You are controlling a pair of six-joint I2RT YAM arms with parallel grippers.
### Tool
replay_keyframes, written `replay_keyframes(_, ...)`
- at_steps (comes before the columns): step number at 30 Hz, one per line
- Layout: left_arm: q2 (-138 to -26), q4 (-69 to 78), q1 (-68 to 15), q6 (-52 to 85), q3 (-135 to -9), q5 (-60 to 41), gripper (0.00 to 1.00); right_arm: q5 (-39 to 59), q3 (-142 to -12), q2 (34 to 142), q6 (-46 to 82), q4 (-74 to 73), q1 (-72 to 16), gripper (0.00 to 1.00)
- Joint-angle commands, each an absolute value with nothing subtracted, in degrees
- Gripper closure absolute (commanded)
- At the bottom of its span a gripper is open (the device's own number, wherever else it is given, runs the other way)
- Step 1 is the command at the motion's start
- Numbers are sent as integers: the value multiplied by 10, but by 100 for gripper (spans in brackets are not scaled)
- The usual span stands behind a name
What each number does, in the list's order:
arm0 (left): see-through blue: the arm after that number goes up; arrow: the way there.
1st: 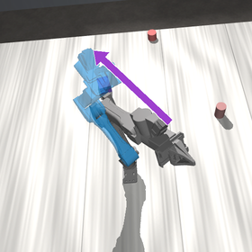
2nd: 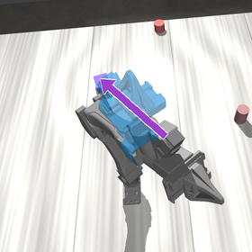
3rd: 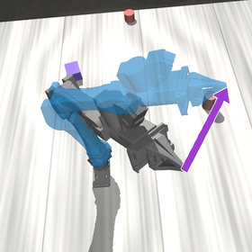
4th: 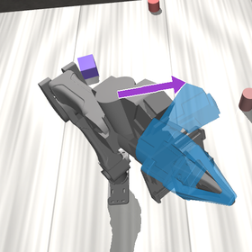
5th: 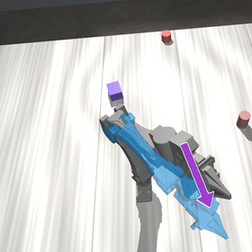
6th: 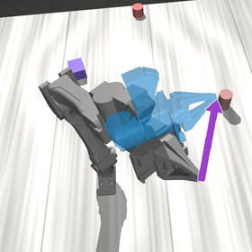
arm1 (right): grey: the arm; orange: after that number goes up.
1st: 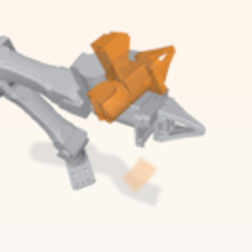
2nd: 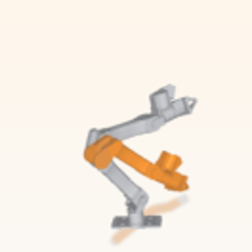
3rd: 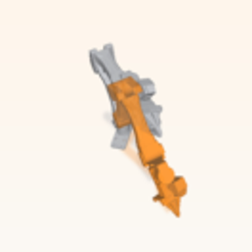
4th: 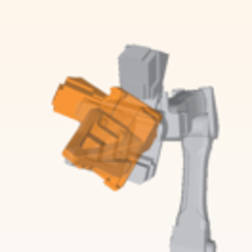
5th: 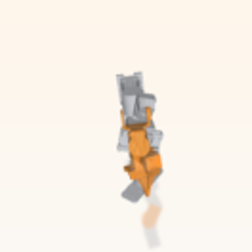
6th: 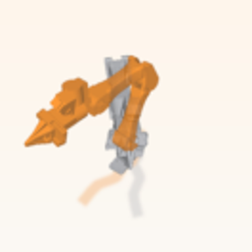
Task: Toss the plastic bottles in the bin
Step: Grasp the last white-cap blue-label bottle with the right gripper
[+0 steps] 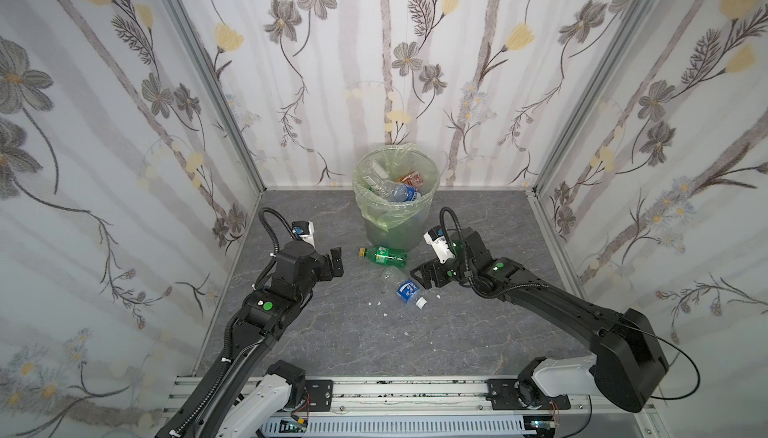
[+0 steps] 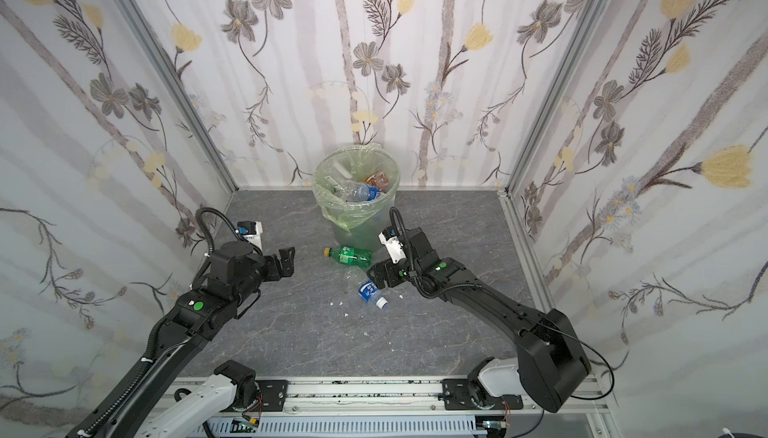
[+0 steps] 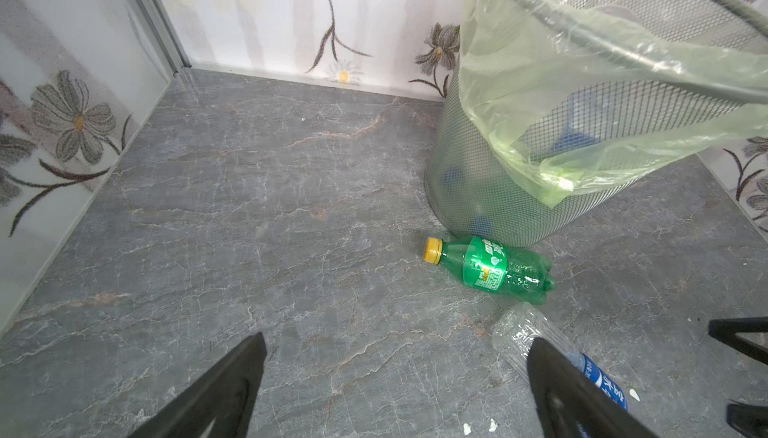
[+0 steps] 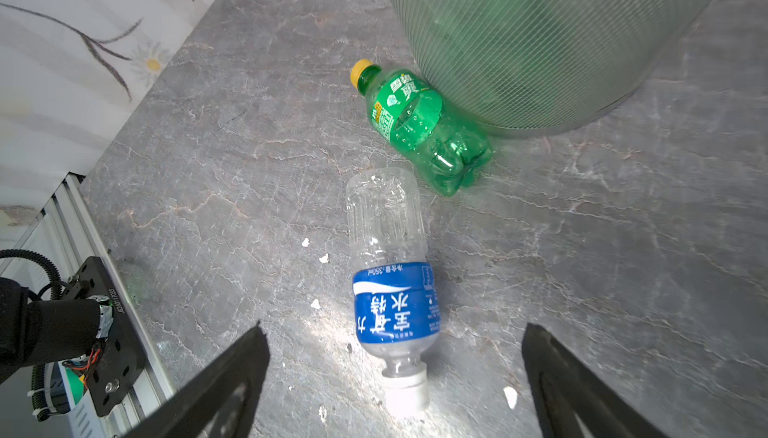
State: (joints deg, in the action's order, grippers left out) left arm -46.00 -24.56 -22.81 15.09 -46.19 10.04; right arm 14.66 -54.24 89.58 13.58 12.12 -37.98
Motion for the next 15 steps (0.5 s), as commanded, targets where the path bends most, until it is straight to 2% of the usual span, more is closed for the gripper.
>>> replay_keyframes(1, -447, -211, -224, 159, -446, 99, 0, 144, -563, 942, 159, 89, -389, 6)
replay_keyframes(15, -416, -201, -222, 148, -415, 95, 0, 138, -614, 1101, 171, 77, -435, 12)
